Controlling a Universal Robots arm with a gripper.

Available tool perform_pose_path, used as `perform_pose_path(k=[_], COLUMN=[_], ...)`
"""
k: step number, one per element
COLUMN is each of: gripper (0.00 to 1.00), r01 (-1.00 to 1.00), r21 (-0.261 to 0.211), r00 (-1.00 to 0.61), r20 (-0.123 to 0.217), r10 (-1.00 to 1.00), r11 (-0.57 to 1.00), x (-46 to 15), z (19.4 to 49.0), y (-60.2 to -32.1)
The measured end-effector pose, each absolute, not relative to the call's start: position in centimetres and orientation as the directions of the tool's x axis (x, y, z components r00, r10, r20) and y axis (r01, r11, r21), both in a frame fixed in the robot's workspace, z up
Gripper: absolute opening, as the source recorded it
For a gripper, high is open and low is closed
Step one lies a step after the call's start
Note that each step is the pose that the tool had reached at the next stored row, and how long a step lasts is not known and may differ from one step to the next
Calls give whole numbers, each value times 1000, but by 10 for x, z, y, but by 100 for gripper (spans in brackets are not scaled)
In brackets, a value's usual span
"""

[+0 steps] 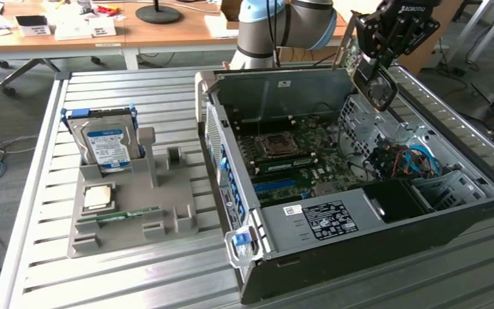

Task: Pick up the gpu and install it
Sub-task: 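Insert the gpu into the slot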

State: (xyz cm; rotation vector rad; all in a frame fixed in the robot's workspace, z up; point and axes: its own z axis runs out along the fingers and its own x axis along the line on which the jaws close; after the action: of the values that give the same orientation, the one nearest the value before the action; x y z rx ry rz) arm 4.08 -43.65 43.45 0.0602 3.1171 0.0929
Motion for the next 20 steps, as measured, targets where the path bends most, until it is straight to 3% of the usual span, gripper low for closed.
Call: perform_pose_path(k=[20], gripper=[27], r01=[12], r21=[60], r00=[-1000], r20=[-21], r10=[13], r11=[998], x=[41], z=[434], y=[-436])
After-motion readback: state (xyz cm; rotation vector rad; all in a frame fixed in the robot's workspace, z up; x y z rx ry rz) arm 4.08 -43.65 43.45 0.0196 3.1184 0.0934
